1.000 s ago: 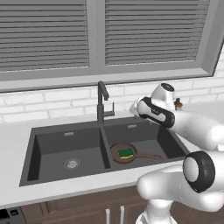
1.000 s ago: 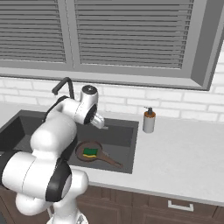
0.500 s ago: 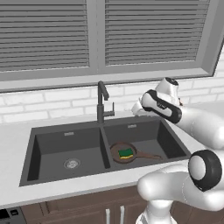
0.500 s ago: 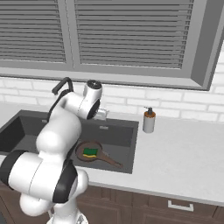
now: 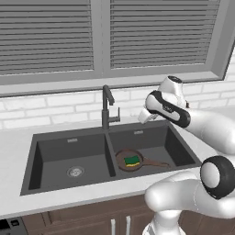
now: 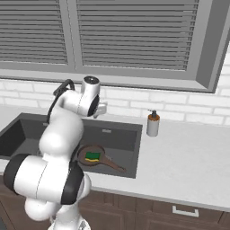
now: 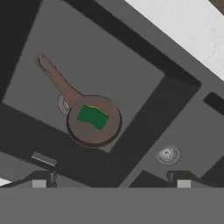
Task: Pick the pan and sponge and place them into the sink. Then turn on the water.
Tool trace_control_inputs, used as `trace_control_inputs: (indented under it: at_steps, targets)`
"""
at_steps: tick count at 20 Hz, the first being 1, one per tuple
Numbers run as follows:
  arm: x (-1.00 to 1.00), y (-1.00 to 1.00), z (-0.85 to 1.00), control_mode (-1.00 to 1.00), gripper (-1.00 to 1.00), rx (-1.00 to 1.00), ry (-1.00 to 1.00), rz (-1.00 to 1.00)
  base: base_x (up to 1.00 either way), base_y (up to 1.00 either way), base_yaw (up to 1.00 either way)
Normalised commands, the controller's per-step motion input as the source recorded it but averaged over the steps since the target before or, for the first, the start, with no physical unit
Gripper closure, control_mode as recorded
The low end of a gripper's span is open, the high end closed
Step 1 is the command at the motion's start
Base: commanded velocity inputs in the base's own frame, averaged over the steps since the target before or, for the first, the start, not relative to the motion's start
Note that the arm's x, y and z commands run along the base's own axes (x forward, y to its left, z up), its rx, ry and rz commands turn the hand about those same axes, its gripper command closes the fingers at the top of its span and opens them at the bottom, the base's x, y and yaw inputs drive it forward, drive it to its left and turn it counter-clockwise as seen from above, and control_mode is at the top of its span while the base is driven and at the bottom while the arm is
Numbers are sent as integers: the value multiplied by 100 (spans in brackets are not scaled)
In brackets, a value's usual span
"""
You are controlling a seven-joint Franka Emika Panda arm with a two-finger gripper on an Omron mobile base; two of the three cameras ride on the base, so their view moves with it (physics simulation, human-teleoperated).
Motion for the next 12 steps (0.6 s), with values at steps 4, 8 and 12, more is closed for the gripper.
trace_control_inputs:
  at_steps: [4, 8, 12]
  targets:
    - [0, 0, 0, -100, -100, -15, -16, 64, 0, 0, 0]
    - [0, -8, 0, -100, -100, -10, -16, 73, 0, 0, 0]
    - [0, -23, 0, -100, -100, -1, -15, 71, 0, 0, 0]
